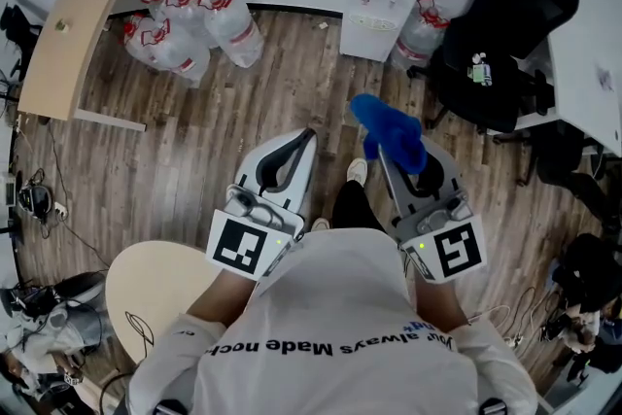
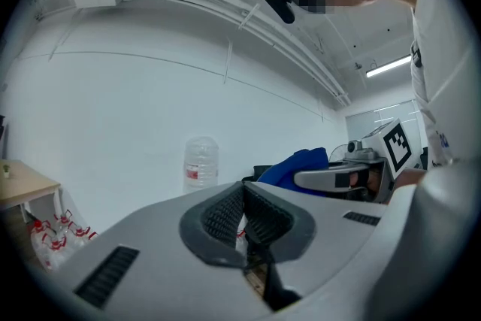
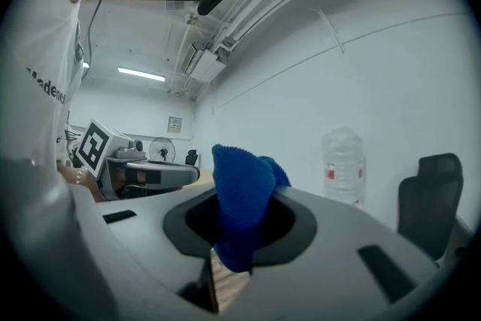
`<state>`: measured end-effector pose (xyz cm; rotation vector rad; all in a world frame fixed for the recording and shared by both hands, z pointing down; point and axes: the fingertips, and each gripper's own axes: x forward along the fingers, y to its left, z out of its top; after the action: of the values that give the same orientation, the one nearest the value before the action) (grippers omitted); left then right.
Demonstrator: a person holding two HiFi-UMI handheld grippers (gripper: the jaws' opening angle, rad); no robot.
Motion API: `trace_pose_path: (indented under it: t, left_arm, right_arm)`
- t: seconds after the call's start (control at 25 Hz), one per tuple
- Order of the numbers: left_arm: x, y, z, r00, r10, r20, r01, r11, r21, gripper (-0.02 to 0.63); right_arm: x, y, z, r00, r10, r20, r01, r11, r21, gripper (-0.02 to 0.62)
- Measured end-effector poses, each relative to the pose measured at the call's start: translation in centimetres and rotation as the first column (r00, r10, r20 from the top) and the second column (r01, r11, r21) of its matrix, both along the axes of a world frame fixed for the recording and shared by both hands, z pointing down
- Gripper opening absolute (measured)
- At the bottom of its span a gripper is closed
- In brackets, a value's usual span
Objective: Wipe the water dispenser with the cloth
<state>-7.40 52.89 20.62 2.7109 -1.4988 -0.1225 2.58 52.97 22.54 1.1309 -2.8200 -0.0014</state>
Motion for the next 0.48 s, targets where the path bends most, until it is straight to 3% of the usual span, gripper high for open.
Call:
trace_pose_path:
  t: [0.48]
  left_arm:
    - [8.1,-11.1,-1.6,0.999,0.049,0.02,-0.049,0.999,0.01,0.02]
  right_arm:
    - [8.1,-10.8,-1.2,0.998,0.048,0.027,-0.048,0.999,0.003,0.083]
